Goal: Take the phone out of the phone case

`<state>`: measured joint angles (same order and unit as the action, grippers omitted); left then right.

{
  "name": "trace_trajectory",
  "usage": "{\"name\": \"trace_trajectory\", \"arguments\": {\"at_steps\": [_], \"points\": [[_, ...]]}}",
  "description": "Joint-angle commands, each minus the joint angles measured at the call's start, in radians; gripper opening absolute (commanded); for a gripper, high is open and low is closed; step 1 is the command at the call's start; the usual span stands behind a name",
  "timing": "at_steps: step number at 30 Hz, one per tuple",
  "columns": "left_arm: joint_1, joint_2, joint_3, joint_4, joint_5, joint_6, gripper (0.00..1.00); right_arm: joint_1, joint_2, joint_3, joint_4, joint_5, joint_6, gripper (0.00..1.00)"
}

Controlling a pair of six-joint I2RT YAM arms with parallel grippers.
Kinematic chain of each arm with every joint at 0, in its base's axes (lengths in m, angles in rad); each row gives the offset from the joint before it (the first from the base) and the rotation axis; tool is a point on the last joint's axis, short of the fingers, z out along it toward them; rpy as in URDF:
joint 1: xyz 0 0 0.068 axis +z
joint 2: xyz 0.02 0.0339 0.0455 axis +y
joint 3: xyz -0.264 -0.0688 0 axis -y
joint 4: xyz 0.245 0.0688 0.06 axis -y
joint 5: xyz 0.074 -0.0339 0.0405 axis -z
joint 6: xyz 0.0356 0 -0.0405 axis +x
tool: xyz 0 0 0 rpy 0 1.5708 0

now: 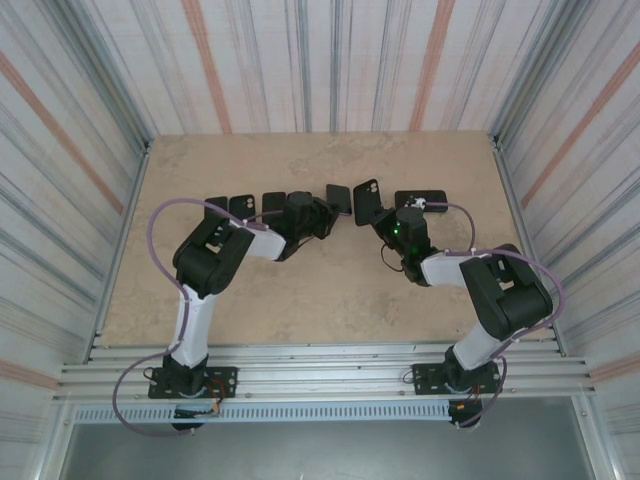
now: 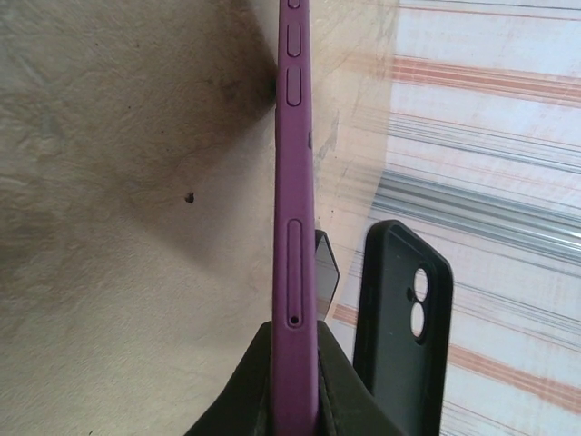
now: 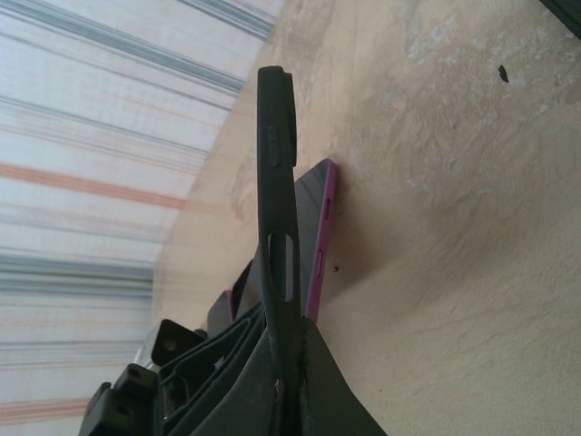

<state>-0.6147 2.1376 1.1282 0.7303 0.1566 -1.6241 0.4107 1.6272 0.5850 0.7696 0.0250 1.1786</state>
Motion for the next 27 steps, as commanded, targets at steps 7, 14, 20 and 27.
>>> {"name": "trace_trajectory", "arguments": {"at_steps": [7, 14, 20, 27], "points": [[-0.019, -0.026, -0.031, -0.009, 0.003, -0.006, 0.21, -0.008, 0.052, 0.009, 0.034, 0.016, 0.007, 0.0], [-0.02, -0.078, -0.037, -0.095, 0.002, 0.013, 0.29, -0.007, 0.079, 0.015, 0.029, 0.032, -0.032, 0.0], [-0.025, -0.092, -0.032, -0.134, 0.018, 0.017, 0.36, -0.007, 0.102, 0.019, 0.03, 0.036, -0.037, 0.0], [-0.026, -0.134, -0.016, -0.268, 0.022, 0.056, 0.49, -0.007, 0.131, 0.033, 0.033, 0.038, -0.05, 0.0]]}}
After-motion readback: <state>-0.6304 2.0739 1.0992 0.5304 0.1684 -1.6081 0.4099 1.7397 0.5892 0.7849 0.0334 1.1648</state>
